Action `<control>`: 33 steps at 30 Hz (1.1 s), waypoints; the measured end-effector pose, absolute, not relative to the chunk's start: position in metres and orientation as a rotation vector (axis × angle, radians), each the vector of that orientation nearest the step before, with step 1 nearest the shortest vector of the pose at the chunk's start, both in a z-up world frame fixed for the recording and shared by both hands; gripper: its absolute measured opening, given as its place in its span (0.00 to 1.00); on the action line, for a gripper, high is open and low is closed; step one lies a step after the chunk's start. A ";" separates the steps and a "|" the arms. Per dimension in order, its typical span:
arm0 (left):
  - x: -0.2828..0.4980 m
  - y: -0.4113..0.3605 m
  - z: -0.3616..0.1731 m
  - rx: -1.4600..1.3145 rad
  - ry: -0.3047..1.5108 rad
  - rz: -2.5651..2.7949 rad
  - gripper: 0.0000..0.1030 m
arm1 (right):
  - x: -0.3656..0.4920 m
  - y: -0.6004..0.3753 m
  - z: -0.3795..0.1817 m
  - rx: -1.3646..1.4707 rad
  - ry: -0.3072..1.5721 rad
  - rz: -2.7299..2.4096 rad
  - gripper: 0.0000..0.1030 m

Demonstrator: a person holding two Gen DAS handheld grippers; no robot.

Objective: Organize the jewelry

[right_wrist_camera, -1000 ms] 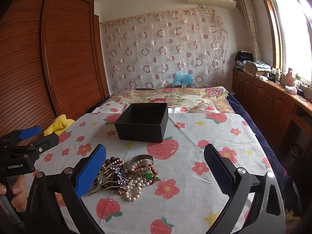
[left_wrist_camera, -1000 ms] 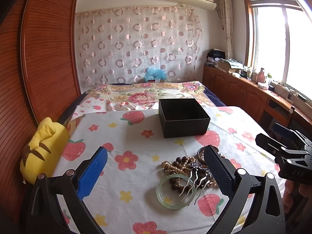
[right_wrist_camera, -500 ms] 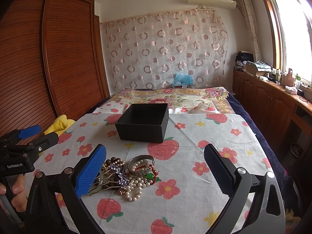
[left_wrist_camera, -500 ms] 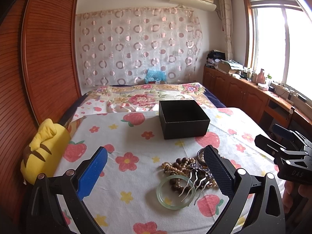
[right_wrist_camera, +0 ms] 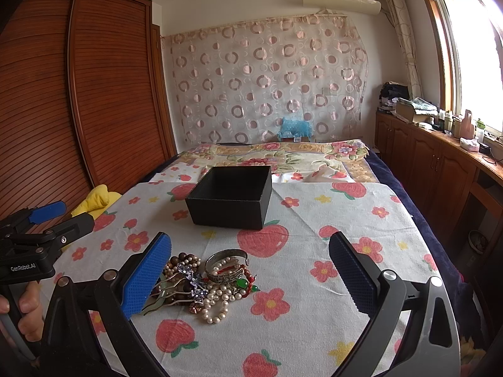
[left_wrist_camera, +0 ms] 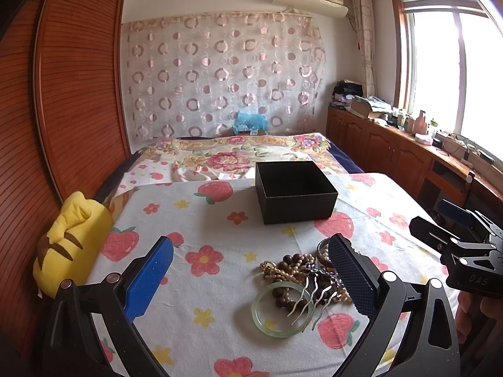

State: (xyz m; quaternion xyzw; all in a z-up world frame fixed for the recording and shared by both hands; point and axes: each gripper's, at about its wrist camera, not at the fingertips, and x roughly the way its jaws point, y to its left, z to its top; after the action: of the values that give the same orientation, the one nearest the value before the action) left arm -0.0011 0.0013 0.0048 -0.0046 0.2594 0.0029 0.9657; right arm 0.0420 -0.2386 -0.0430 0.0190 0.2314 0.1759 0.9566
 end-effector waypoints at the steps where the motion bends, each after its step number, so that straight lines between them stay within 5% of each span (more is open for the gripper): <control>1: -0.001 0.001 0.004 -0.009 0.525 0.006 0.93 | 0.042 -0.239 -0.043 0.039 0.470 0.358 0.98; 33: -0.004 0.001 0.021 -0.009 0.523 0.007 0.93 | 0.042 -0.238 -0.043 0.039 0.469 0.359 0.98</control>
State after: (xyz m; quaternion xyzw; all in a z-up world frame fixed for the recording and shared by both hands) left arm -0.0041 0.0015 0.0211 -0.0045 0.2585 0.0035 0.9660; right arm 0.0420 -0.2381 -0.0428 0.0192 0.2312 0.1770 0.9565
